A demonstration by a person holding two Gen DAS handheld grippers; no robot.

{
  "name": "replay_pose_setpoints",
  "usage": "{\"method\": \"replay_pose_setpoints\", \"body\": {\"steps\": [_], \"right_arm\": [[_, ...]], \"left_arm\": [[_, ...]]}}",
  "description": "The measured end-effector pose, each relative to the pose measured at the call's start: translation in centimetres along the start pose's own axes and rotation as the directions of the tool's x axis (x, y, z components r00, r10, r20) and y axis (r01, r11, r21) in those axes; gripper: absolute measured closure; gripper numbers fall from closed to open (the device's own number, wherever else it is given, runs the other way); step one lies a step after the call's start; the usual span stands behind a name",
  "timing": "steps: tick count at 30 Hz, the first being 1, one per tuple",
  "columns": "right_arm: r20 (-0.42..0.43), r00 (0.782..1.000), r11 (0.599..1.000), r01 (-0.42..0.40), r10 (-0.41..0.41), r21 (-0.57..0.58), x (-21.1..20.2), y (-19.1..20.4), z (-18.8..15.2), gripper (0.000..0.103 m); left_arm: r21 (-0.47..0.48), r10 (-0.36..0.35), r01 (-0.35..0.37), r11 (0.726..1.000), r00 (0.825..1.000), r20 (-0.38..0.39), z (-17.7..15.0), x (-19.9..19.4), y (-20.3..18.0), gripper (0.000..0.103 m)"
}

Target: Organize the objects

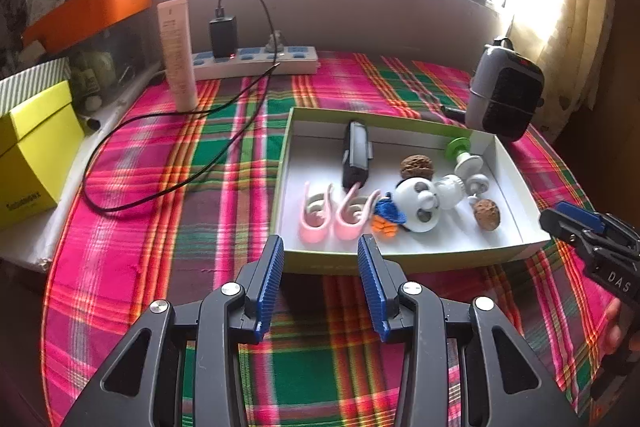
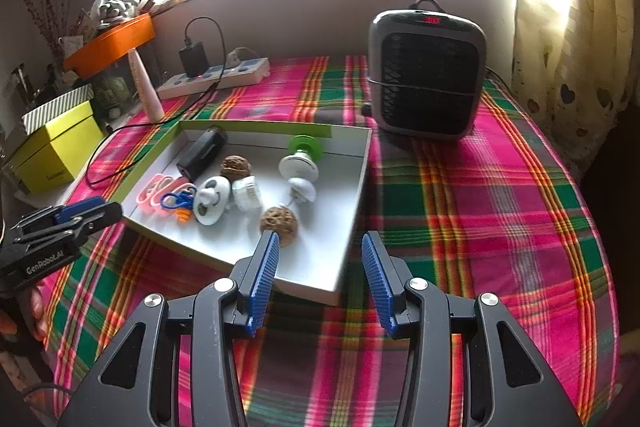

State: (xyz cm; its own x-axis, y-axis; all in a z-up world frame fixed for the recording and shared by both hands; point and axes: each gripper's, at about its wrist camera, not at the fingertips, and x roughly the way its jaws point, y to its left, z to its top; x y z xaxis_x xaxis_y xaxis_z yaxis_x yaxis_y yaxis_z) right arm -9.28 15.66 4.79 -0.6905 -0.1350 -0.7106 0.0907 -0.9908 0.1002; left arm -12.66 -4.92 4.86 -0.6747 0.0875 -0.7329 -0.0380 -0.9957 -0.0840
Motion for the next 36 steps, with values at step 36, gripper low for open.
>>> {"method": "replay_pose_setpoints", "body": {"steps": [36], "right_arm": [[-0.11,0.993,0.998,-0.042,0.037,-0.04,-0.1,3.8,-6.2,0.058]], "left_arm": [[0.035,0.005,-0.002,0.999,0.997,-0.078,-5.9,-0.5,-2.6,0.066]]}}
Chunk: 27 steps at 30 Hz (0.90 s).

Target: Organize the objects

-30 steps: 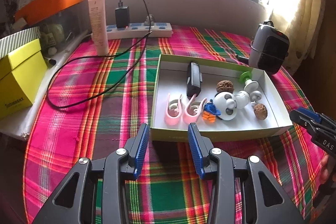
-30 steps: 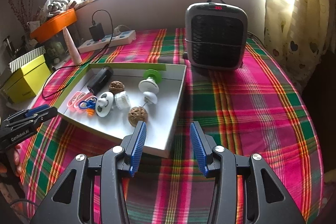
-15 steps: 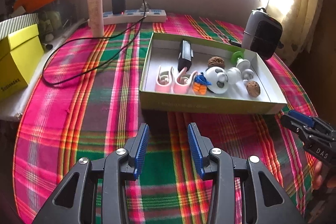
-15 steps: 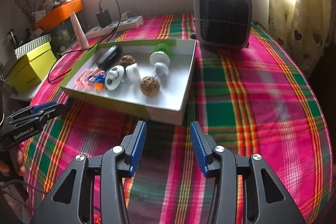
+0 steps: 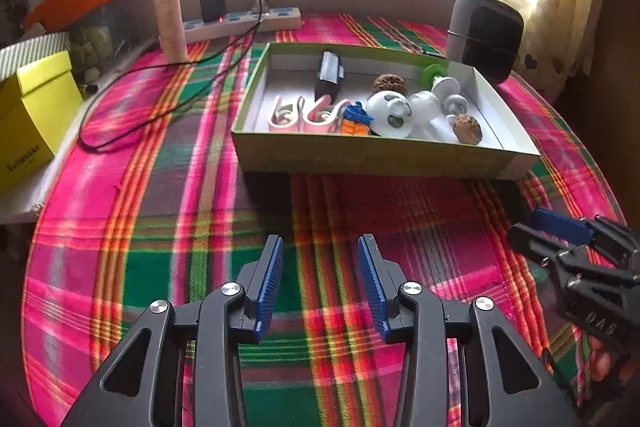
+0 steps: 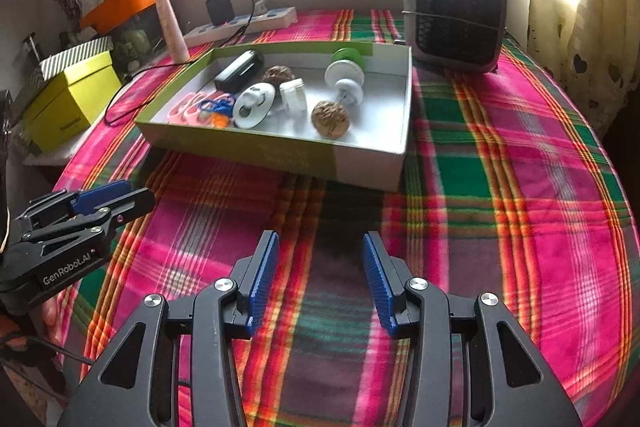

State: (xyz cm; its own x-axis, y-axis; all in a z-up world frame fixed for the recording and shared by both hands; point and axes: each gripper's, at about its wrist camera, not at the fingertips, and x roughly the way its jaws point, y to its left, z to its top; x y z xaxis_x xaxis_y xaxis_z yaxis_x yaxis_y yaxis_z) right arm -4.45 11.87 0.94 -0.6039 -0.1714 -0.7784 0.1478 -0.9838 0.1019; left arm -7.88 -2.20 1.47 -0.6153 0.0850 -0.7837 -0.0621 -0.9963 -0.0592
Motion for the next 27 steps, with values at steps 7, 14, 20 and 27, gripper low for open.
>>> {"method": "replay_pose_setpoints", "body": {"steps": [7,14,20,27], "right_arm": [[0.009,0.998,0.998,0.057,-0.057,-0.041,0.3,1.0,-0.2,0.058],[0.006,0.996,0.994,0.092,-0.092,-0.051,0.4,1.4,-0.1,0.054],[0.003,0.995,0.994,0.1,-0.1,-0.038,0.4,1.2,-0.2,0.048],[0.002,0.995,0.994,0.104,-0.104,-0.033,0.5,1.2,-0.2,0.046]], "left_arm": [[0.006,0.03,-0.03,1.0,1.0,0.009,-0.5,0.2,-0.4,0.063],[0.015,0.043,-0.044,0.999,0.999,0.022,-0.7,0.4,-1.0,0.053],[0.021,0.045,-0.045,0.999,0.999,0.021,-0.7,0.4,-1.1,0.051],[0.024,0.04,-0.04,0.999,0.999,0.02,-0.7,0.4,-1.0,0.05]]}}
